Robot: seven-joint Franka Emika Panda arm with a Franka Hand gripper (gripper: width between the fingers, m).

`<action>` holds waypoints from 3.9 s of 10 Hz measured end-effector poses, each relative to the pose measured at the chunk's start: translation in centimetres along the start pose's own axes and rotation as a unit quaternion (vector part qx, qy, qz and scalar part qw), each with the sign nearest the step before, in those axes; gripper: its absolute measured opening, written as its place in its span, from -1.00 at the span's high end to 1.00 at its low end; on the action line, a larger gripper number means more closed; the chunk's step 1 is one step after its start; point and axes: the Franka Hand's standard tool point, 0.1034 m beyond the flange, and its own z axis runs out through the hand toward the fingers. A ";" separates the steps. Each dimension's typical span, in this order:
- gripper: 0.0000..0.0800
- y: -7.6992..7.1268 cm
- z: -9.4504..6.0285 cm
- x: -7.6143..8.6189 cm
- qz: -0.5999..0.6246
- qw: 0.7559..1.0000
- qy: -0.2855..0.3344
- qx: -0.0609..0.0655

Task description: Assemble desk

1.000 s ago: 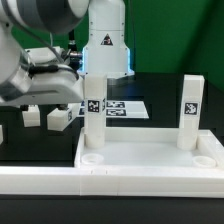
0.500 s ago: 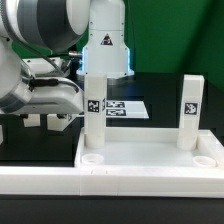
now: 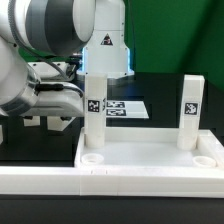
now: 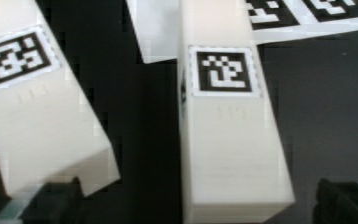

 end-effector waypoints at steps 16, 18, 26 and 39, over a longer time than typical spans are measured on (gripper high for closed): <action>-0.62 0.3 1.6 0.5 0.011 1.000 0.009 -0.008; -0.62 0.3 1.7 0.4 0.018 1.000 0.008 -0.008; 0.28 0.3 1.8 0.3 0.036 0.999 0.013 -0.008; 0.27 0.2 -5.6 -0.6 -0.025 0.998 0.053 -0.035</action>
Offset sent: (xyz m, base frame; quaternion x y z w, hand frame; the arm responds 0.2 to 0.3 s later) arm 0.0000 0.0000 0.0000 0.0000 0.0000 0.0000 1.0000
